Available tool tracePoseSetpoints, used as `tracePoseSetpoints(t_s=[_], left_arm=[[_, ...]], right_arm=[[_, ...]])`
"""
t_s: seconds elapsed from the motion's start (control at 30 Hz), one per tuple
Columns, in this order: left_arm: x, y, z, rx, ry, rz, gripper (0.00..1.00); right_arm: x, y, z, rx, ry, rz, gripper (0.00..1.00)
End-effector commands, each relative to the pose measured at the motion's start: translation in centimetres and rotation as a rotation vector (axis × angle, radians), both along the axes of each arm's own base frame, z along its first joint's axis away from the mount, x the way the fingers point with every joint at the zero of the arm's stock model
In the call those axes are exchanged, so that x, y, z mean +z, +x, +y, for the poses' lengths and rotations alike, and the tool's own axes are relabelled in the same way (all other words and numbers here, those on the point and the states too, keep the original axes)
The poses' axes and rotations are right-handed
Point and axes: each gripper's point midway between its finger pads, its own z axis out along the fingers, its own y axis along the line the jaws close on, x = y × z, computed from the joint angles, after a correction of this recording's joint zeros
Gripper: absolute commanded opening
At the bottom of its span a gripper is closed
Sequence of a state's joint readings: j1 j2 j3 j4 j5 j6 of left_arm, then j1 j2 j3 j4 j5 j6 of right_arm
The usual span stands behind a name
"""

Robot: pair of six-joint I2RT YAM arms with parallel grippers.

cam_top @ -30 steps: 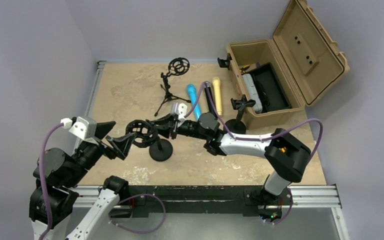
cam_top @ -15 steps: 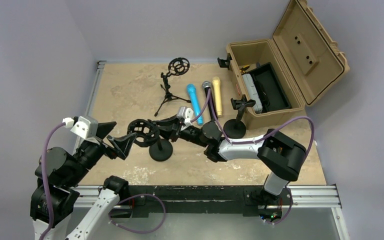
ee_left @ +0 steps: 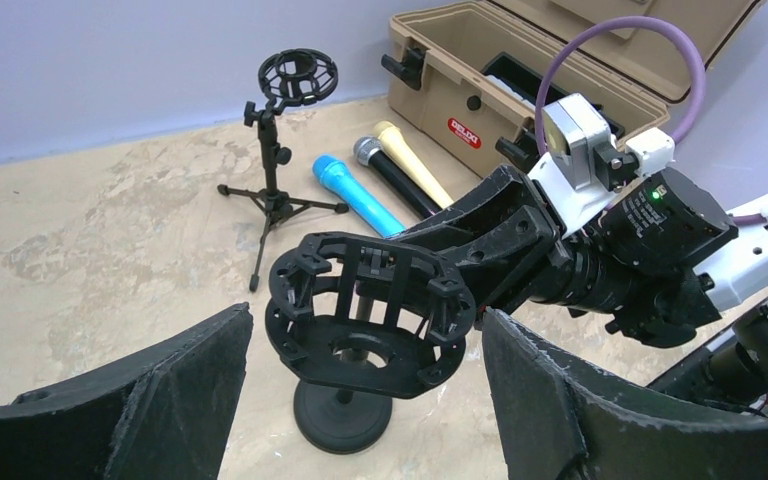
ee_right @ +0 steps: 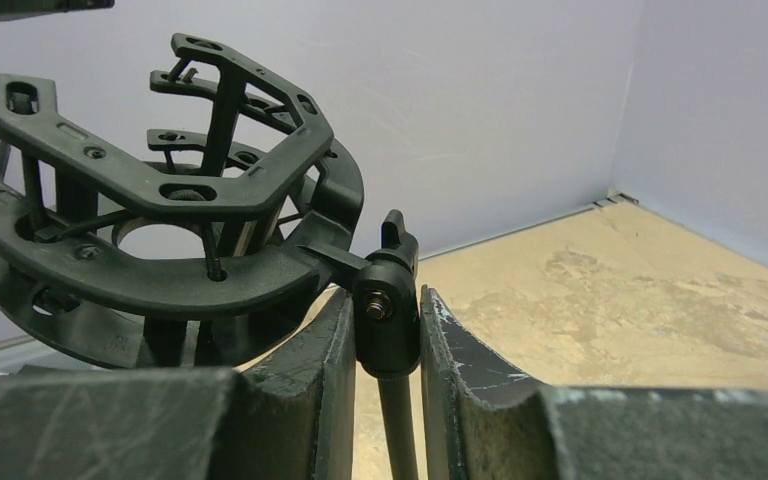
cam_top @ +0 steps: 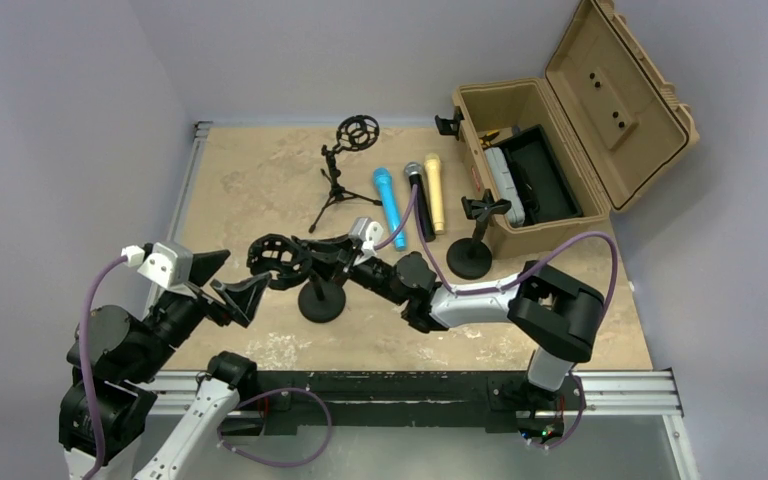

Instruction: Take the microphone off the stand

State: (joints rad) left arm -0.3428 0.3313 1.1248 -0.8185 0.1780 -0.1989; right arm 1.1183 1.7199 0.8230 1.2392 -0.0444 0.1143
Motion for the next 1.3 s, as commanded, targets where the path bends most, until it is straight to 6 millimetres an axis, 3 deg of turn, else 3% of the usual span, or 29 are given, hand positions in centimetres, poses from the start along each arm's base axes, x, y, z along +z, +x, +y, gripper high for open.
tracePoseSetpoints(t_s=[0.0,0.23,0.47,0.5,0.67,0.8,1.07,1.2,1.27], left_arm=[[-0.3,0.2,-0.1,-0.004,0.008,0.003,0.83],[-1.6,1.0,-1.8,-0.076,0.010,0.088,0.86],[-1.4,2.0,-4.0,-0.176,-0.003,0.129,0.88],[-1.4,2.0,-4.2,-0.186,-0.005,0.128,0.88],[-2.0,2.2,-4.7,-0.211,-0.005,0.159,0.83],[-2.5,2.0,-4.7,-0.209,-0.007,0.163,0.80],[-2.2,1.4,-4.0,-0.186,0.004,0.142,0.82],[-1.1,1.0,-3.1,-0.150,0.016,0.103,0.86],[-0.6,0.7,-2.7,-0.135,0.020,0.082,0.87]], right_arm=[[-15.6,-1.1,-1.1,-0.050,-0.438,0.232,0.00],[-14.6,-1.1,-1.9,-0.090,-0.412,0.216,0.00],[-13.2,-1.1,-1.9,-0.099,-0.385,0.200,0.00],[-13.2,-1.0,-1.9,-0.102,-0.389,0.202,0.05],[-11.2,-1.1,-1.6,-0.095,-0.357,0.227,0.48],[-7.8,-1.4,-2.2,-0.092,-0.291,0.227,0.67],[-3.9,-2.4,-4.1,-0.082,-0.226,0.272,0.72],[-3.1,-1.0,-5.6,-0.138,-0.232,0.310,0.73],[-2.4,0.7,-6.6,-0.173,-0.226,0.326,0.73]])
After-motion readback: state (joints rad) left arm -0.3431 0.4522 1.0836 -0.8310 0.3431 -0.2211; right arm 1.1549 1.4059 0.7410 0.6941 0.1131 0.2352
